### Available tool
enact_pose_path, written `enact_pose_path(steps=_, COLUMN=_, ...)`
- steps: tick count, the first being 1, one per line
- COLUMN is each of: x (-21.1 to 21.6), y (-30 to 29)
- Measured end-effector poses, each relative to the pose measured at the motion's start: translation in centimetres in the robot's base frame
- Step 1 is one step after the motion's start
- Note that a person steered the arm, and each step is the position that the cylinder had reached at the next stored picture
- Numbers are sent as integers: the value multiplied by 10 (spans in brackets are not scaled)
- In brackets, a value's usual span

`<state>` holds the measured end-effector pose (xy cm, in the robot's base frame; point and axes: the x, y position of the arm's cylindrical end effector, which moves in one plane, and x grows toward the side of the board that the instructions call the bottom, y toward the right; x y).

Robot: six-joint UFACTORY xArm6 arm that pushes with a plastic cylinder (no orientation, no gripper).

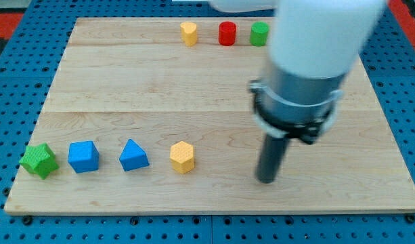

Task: Slide the hexagon horizontally to the heart

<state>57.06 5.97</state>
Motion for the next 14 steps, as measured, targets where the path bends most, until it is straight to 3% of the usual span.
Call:
enact_pose_path(steps=1, x=1, y=-78)
enact_pose_path(steps=3, x=-117, y=-186)
enact_pose_path(steps=4, x=-171, y=-210)
enact_pose_path(steps=5, x=-219, y=-210)
enact_pose_path(steps=6, x=-234, y=-209)
enact_pose_path(steps=7, x=-205, y=-207)
enact_pose_path(steps=8, x=-215, y=-171)
enact_pose_path(steps=10, x=-291, y=-184)
enact_pose_path(steps=11, x=-276, y=-186)
enact_pose_path(steps=14, x=-300, y=-186)
